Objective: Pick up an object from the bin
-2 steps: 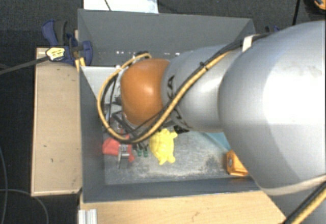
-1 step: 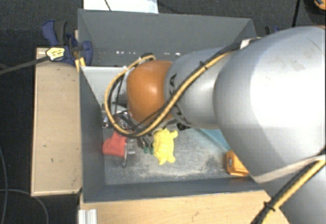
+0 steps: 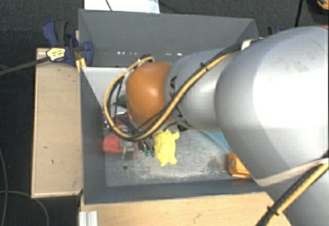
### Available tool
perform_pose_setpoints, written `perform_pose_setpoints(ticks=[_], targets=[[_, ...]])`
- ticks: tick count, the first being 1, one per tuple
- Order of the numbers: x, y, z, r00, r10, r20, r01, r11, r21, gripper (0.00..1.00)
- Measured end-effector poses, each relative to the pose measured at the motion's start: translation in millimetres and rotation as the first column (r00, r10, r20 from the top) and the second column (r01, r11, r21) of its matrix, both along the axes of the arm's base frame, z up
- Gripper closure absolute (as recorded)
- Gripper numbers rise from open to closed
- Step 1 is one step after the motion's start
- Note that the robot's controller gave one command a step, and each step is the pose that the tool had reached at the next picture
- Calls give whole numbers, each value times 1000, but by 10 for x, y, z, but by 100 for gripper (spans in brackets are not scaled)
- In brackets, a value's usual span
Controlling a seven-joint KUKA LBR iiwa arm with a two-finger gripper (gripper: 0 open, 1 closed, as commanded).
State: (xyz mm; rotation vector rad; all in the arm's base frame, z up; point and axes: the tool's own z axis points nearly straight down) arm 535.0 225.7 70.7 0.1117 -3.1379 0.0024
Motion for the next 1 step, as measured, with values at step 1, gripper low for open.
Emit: perform_pose_setpoints(ticks=[1], targets=[[-2,2,0,1000,1,0,-1,1000,0,100]])
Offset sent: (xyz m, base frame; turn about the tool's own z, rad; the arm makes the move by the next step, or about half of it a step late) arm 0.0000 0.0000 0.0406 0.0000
